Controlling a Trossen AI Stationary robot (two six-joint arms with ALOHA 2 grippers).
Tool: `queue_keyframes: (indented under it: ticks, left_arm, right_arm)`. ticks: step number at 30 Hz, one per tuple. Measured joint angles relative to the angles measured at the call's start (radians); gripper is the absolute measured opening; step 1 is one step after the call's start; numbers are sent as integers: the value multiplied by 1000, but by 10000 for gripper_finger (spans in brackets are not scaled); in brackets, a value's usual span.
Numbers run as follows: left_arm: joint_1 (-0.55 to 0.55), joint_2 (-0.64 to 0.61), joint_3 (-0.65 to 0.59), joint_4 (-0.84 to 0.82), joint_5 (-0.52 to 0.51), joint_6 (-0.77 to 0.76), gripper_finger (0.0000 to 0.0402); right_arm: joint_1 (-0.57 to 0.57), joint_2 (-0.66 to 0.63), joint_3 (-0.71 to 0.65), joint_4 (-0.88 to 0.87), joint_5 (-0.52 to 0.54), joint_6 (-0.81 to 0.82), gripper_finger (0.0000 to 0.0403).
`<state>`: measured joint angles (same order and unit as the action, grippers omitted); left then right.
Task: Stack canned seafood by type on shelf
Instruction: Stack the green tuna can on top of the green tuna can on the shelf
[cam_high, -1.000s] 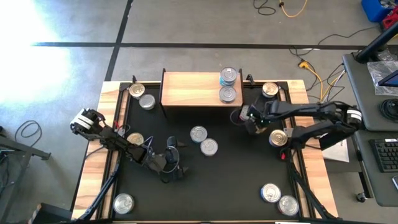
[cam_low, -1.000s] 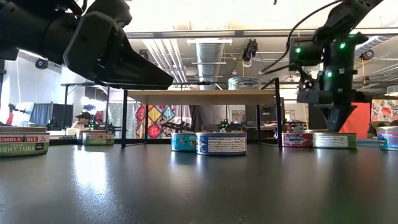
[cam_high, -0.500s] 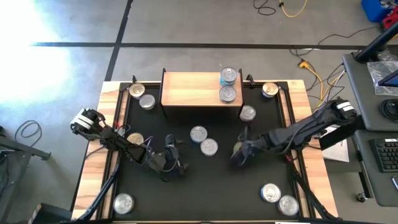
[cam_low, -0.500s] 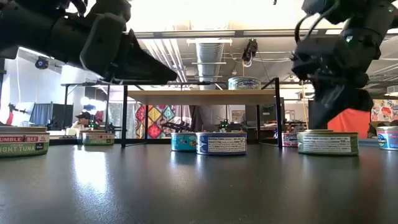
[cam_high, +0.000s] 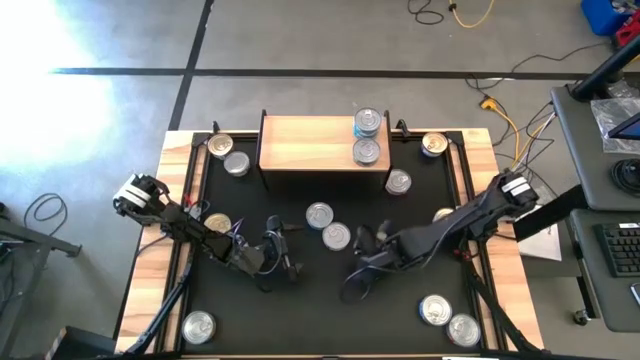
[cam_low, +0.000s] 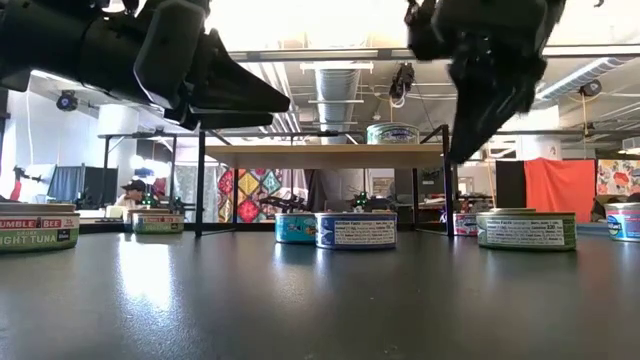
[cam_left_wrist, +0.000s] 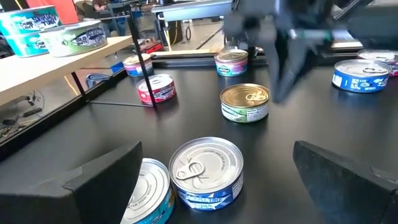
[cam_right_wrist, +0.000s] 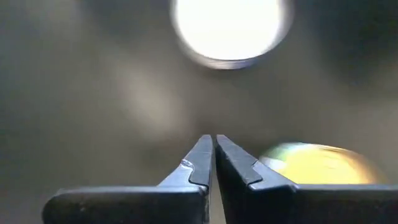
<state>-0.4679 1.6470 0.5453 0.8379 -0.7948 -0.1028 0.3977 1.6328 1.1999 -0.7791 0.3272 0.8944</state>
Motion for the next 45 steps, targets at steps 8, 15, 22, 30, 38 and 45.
queue_keyframes:
  ticks: [8,15,22,30,38,45]
  left_arm:
    - [0,0,0,-2,0,-14,400]
    - [0,0,0,-11,1,-16,400]
    - [0,38,0,-10,11,-48,400]
    - [0,62,0,17,10,-58,400]
    - [0,63,-1,48,8,-29,400]
    - [0,63,-1,41,8,-28,400]
  right_arm:
    - [-22,-77,4,-502,168,199,12]
    - [-90,-153,-197,-436,104,230,12]
    - [-154,-212,-354,-262,10,203,12]
    - [-139,-206,-376,-113,-168,187,12]
    - [-113,-182,-374,146,-232,162,12]
    - [-96,-114,-373,440,-258,87,12]
